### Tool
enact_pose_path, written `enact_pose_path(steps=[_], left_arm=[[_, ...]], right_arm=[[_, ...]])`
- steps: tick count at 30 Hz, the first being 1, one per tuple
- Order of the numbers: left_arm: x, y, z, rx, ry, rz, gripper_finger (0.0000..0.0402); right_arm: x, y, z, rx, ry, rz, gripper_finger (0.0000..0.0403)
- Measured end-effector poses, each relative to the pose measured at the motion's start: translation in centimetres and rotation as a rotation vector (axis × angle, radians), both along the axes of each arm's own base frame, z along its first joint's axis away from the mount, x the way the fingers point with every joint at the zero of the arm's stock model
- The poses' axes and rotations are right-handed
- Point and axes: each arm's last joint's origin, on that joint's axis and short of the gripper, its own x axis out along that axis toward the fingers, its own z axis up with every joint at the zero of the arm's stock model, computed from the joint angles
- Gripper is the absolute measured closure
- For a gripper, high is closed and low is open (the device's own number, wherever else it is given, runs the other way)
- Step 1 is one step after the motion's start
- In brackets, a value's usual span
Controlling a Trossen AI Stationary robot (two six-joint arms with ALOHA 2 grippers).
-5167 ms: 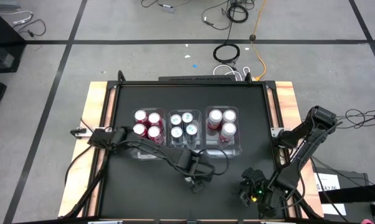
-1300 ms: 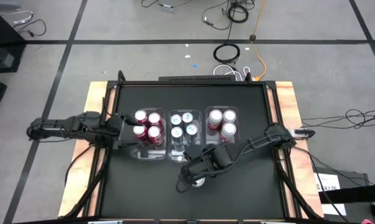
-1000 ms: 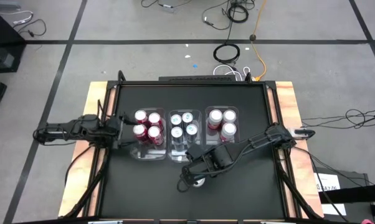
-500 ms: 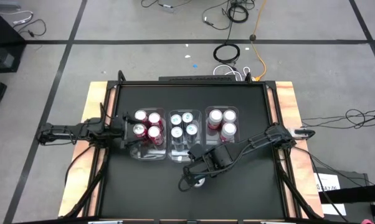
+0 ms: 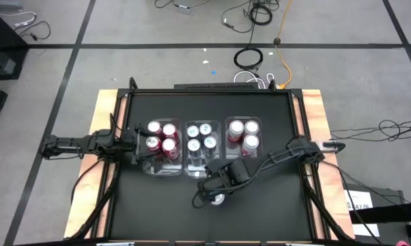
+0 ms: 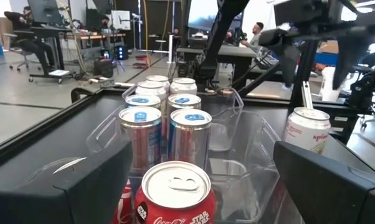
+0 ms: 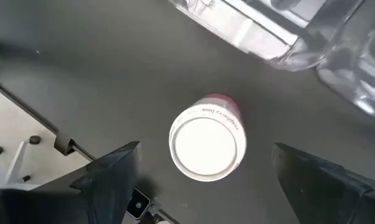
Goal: Sort soda cans
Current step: Put the pink-white soda can to the right transparent bin
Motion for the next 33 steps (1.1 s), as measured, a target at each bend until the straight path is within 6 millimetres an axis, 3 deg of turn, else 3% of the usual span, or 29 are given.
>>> enact_pose_path(steps=[9, 20, 24, 30, 33], left_arm=[[0.0, 0.0, 0.0, 0.0, -0.002, 0.0, 0.0004], [0.0, 0.0, 0.0, 0.0, -0.002, 0.0, 0.0004], [0.0, 0.0, 0.0, 0.0, -0.004, 0.0, 0.0004], [0.0, 0.0, 0.0, 0.0, -0.005, 0.001, 0.0004], [0.0, 0.0, 0.0, 0.0, -0.01, 0.001, 0.0004]], right_arm=[[1.0, 1.9, -3.5, 0.05, 0.107, -0.013, 0.0051], [2.4, 2.4, -7.8, -0.007, 0.192, 0.04, 0.0051], [2.7, 2.3, -8.3, -0.041, 0.189, 0.056, 0.0063], [2.8, 1.9, -8.4, -0.04, 0.193, 0.05, 0.0126], [2.9, 1.8, -8.4, -0.024, 0.199, 0.055, 0.0126]])
